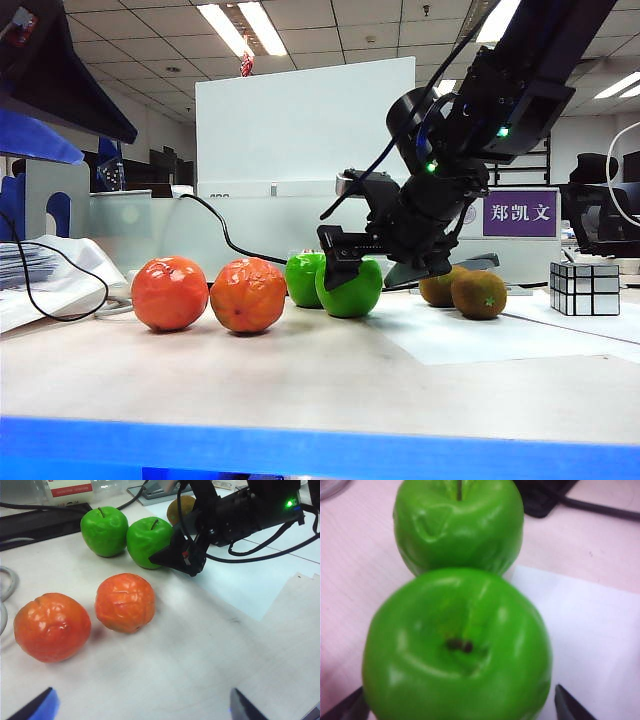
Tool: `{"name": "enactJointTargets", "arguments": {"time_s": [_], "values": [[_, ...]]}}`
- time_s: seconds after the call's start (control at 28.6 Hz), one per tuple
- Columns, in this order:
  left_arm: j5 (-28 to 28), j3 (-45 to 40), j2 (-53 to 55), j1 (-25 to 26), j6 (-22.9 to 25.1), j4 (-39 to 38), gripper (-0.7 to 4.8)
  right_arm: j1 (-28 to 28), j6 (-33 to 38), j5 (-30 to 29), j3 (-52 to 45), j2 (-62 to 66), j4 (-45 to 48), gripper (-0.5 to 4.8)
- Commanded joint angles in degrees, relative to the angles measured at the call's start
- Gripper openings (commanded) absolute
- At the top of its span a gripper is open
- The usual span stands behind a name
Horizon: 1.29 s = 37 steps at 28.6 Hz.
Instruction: Put the same fruits together.
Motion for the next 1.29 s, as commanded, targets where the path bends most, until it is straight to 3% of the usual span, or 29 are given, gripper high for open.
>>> {"name": "enactJointTargets", "arguments": {"time_s": [0.03, 0.56, 0.77, 1.19, 1.22, 1.26, 1.29], "values": [[0.3, 0.2, -0.1, 0.1, 0.1, 0.8, 4.68, 0.0, 0.3, -0.3, 0.2, -0.2, 0.4, 4.79], [0.2, 0.2, -0.1, 0.1, 0.3, 0.7, 4.68, 0.0, 0.0, -0.3, 0.2, -5.2, 0.3, 4.79], [0.2, 0.2, -0.1, 0.1, 0.3, 0.7, 4.68, 0.0, 0.0, -0.6, 0.2, -10.4, -4.8, 4.79], [-2.9, 2.3, -0.4, 0.1, 0.0, -0.8, 4.79, 0.1, -0.8, -9.1, 0.2, -26.8, -15.5, 4.79], [-3.0, 3.0, -0.7, 0.1, 0.0, -1.9, 4.44, 0.2, -0.8, -10.3, 0.2, -29.1, -17.2, 4.79], [-3.6, 3.7, -1.0, 0.1, 0.0, -2.9, 3.66, 0.2, -0.8, -11.0, 0.2, -30.9, -18.9, 4.79], [-4.5, 4.5, -2.0, 0.1, 0.1, -4.7, 2.36, 0.2, -0.9, -12.0, 0.2, -32.7, -20.6, 4.79]]}}
